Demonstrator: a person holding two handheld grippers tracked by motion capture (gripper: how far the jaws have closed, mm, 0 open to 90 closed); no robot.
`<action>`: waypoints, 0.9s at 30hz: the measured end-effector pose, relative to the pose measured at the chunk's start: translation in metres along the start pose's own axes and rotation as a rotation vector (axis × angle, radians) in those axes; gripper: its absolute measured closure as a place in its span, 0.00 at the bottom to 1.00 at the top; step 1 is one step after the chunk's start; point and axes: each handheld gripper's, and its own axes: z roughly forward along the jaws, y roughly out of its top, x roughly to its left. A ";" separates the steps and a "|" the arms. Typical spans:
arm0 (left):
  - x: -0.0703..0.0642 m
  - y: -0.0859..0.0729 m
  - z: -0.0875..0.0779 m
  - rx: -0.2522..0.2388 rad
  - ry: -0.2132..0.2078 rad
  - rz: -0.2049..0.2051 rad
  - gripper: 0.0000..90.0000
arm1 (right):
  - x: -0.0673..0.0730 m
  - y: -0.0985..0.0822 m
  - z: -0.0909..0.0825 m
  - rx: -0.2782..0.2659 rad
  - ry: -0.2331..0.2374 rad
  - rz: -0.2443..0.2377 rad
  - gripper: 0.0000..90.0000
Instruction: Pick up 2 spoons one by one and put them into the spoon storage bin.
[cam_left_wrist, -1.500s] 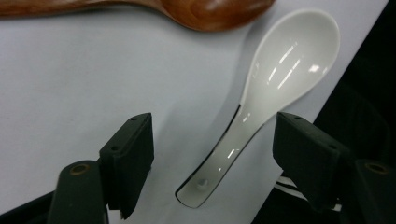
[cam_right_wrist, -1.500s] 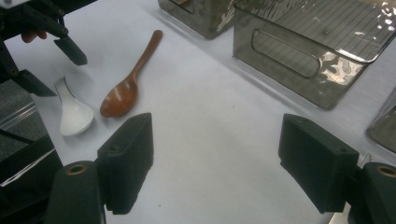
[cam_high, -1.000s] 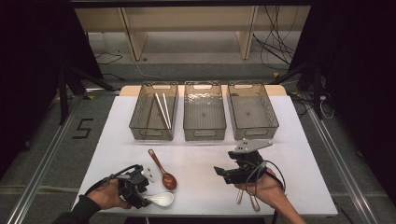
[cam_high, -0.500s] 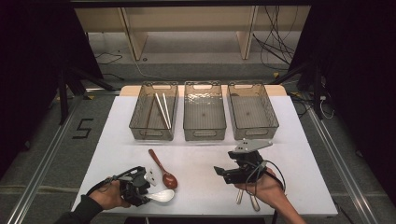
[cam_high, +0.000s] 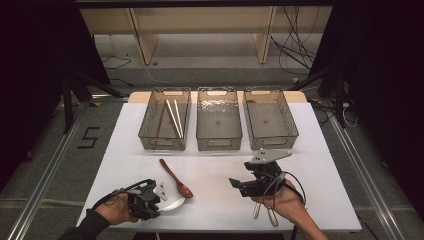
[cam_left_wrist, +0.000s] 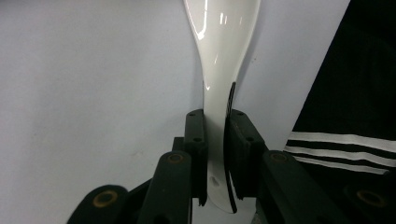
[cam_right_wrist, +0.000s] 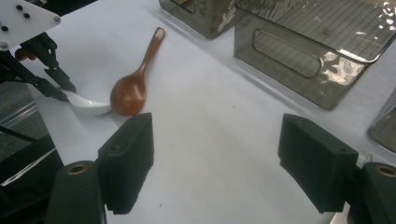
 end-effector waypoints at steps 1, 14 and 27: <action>0.000 -0.001 0.000 -0.002 -0.005 -0.007 0.88 | 0.000 0.000 0.000 0.000 0.000 0.000 0.31; 0.004 -0.005 -0.009 -0.008 -0.003 -0.043 0.94 | 0.000 0.000 0.000 0.000 0.002 0.002 0.31; 0.007 -0.010 -0.023 -0.064 -0.004 -0.077 0.95 | 0.000 0.000 0.000 0.004 0.002 0.000 0.31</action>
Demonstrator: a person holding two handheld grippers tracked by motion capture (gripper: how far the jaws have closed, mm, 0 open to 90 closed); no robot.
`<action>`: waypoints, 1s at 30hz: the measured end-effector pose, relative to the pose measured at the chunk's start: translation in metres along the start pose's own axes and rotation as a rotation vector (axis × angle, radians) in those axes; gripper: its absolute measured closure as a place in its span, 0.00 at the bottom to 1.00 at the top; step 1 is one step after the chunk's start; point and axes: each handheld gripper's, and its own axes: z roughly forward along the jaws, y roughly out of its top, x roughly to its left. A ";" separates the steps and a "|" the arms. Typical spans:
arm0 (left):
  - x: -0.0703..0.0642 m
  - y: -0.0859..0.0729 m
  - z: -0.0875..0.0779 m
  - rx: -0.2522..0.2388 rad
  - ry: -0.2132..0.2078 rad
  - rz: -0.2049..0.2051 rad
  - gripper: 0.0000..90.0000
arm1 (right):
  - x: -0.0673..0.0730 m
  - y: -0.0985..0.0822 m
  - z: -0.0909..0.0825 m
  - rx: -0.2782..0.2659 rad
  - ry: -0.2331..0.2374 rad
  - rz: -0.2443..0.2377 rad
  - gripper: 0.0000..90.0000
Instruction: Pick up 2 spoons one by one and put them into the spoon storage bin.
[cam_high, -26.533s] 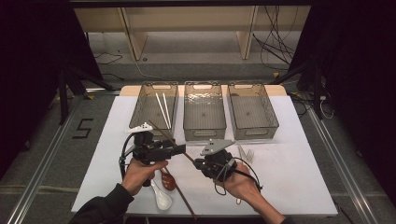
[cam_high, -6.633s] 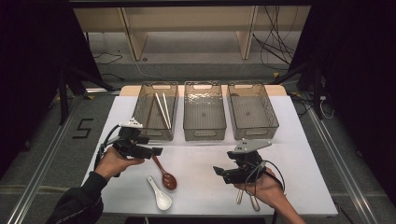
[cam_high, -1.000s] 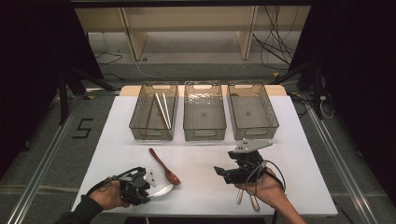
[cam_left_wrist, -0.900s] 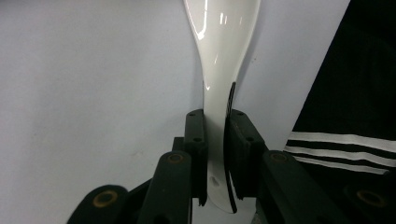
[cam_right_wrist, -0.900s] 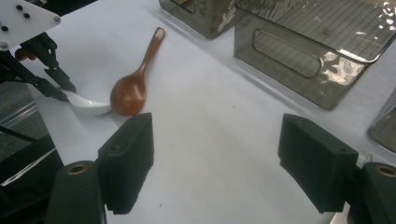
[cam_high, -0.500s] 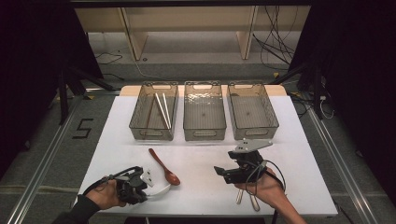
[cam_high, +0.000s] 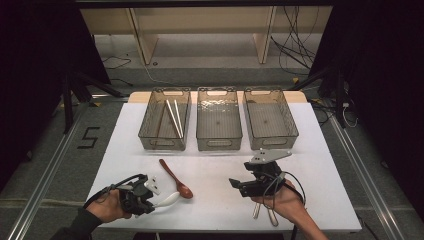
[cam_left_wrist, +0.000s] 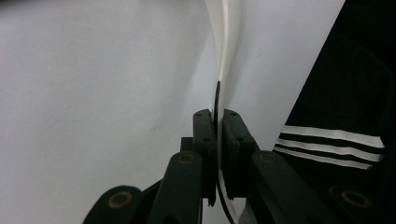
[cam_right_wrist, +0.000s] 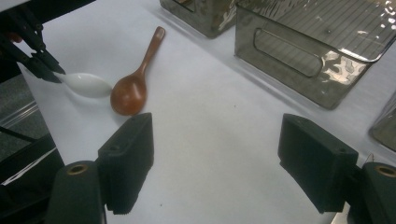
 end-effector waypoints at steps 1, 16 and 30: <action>0.000 0.000 -0.002 -0.017 -0.003 -0.005 0.95 | 0.000 0.000 0.000 -0.001 0.000 0.000 0.31; 0.006 0.013 -0.022 -0.267 0.015 -0.097 0.95 | 0.000 0.000 0.000 -0.004 -0.001 0.003 0.31; 0.023 0.033 -0.029 -0.390 0.068 -0.161 0.95 | -0.002 -0.001 -0.002 -0.017 -0.003 0.009 0.31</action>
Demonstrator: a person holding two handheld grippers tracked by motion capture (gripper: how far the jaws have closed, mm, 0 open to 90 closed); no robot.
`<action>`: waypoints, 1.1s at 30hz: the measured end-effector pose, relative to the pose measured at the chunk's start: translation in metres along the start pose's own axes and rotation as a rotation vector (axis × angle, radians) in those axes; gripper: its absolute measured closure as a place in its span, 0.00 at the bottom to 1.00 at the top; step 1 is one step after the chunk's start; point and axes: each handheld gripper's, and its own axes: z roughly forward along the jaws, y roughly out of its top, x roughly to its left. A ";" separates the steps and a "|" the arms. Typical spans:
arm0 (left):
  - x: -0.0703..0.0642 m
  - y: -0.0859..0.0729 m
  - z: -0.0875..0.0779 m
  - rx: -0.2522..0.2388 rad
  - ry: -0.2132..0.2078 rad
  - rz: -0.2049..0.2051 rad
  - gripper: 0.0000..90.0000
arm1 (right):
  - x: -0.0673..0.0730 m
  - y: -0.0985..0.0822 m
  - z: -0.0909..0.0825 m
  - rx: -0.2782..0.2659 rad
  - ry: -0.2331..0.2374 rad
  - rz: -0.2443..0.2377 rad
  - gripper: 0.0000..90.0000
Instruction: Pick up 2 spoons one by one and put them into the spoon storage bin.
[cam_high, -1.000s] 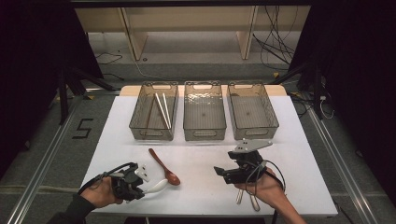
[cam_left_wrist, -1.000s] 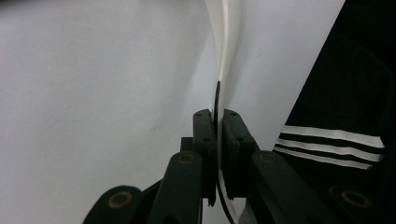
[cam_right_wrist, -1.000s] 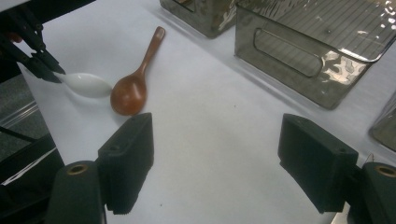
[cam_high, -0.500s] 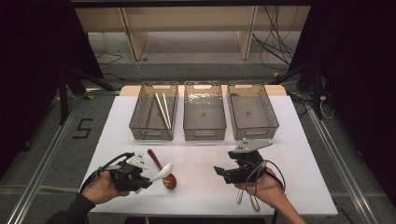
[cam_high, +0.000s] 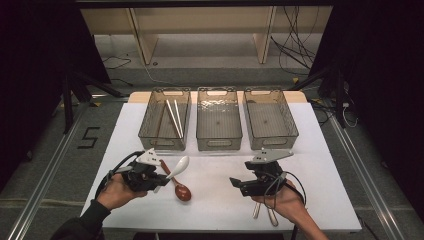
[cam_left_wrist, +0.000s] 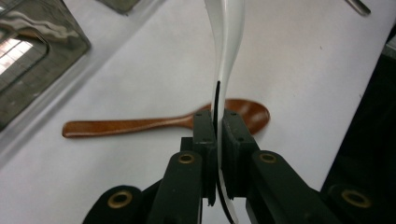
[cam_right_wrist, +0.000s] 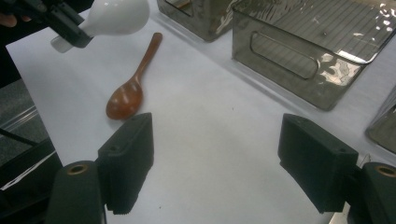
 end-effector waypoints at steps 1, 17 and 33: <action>0.001 0.002 0.001 -0.011 0.005 -0.006 0.95 | 0.000 0.000 0.000 0.000 -0.001 0.002 0.31; 0.019 0.045 0.006 -0.118 0.039 -0.035 0.95 | -0.003 -0.004 -0.009 -0.040 -0.012 0.022 0.31; 0.033 0.061 0.009 -0.167 0.050 -0.073 0.94 | -0.006 -0.006 -0.014 -0.073 -0.017 0.034 0.31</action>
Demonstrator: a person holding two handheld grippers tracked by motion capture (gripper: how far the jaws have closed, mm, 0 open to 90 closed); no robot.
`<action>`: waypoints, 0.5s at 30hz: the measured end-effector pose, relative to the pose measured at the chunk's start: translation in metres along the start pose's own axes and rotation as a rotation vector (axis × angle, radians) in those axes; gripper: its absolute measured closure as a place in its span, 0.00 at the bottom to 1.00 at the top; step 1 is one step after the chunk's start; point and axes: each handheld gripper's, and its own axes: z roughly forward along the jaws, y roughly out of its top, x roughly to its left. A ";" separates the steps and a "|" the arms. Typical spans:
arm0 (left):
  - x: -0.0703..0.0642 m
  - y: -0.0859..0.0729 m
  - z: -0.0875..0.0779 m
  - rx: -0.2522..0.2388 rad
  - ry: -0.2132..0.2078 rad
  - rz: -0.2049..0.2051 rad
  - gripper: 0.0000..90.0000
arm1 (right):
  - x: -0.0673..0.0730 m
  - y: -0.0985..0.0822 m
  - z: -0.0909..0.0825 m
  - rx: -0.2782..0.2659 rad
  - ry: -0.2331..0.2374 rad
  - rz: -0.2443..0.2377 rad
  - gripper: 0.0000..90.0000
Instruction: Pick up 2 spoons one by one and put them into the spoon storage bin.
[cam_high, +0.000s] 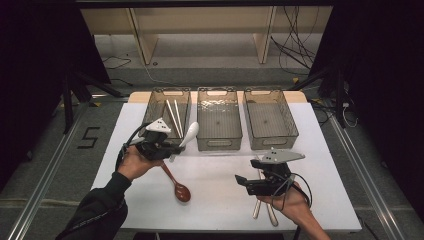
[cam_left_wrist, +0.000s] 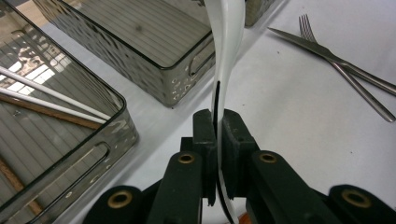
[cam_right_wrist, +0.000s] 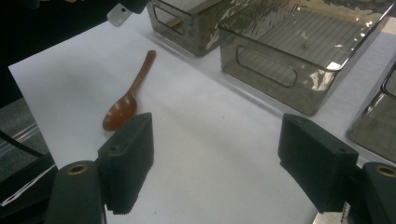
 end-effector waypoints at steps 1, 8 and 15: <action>0.000 0.001 0.000 0.000 -0.001 -0.005 0.95 | -0.001 0.000 0.000 0.001 0.001 0.000 0.31; 0.002 0.007 0.005 -0.017 0.002 -0.010 0.95 | -0.004 -0.001 -0.001 -0.002 0.003 0.005 0.31; 0.004 0.013 0.010 -0.036 0.006 -0.027 0.95 | -0.002 -0.001 0.000 -0.004 0.003 0.003 0.31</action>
